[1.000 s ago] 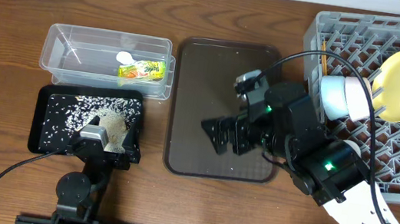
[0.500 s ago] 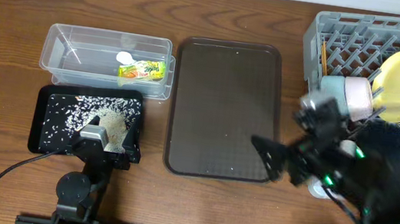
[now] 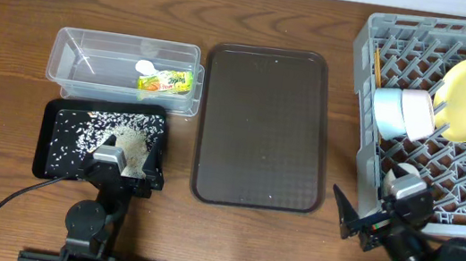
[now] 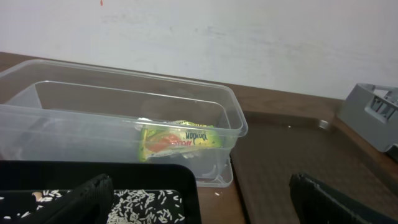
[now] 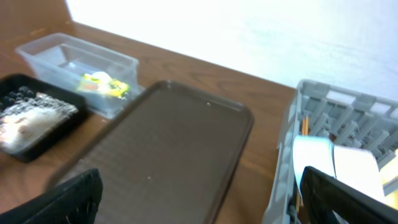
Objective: Sort waste into correct bins and load items into the dishwasher rack
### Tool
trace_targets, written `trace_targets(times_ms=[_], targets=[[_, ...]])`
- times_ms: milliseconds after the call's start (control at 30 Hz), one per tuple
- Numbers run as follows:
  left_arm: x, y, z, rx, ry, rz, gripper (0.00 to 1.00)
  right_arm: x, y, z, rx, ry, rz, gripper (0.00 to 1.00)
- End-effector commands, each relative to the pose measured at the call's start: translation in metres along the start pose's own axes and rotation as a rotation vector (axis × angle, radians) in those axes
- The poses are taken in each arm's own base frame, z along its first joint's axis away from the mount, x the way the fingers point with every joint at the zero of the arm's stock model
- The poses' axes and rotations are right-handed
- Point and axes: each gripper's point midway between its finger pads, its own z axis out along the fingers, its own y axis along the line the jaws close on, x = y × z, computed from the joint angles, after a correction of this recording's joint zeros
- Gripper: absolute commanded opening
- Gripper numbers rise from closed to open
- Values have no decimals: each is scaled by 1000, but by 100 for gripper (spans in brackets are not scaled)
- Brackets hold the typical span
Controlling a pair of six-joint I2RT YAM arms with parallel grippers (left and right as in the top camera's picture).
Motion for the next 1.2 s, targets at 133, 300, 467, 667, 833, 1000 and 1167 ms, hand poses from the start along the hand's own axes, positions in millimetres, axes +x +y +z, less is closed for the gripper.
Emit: trace_targets(times_ms=[133,300,467,667,833,1000,1167], targets=[[15,3,1,-6,39,-2,93,59,2,24,-17,-85,-39,99],[15,3,1,-6,39,-2,93,81,2,40,-23,-165,-64,99],[15,3,1,-6,39,-3,93,80,2,48,-27,-250,-81,99],[15,3,1,-6,39,-2,93,82,2,48,-29,-243,-77,99],[15,3,1,-6,39,-2,93,82,2,49,-29,-242,-77,99],[15,3,1,-6,39,-2,93,82,2,49,-29,-242,-77,99],[15,3,1,-6,39,-2,93,82,2,49,-29,-242,-77,99]])
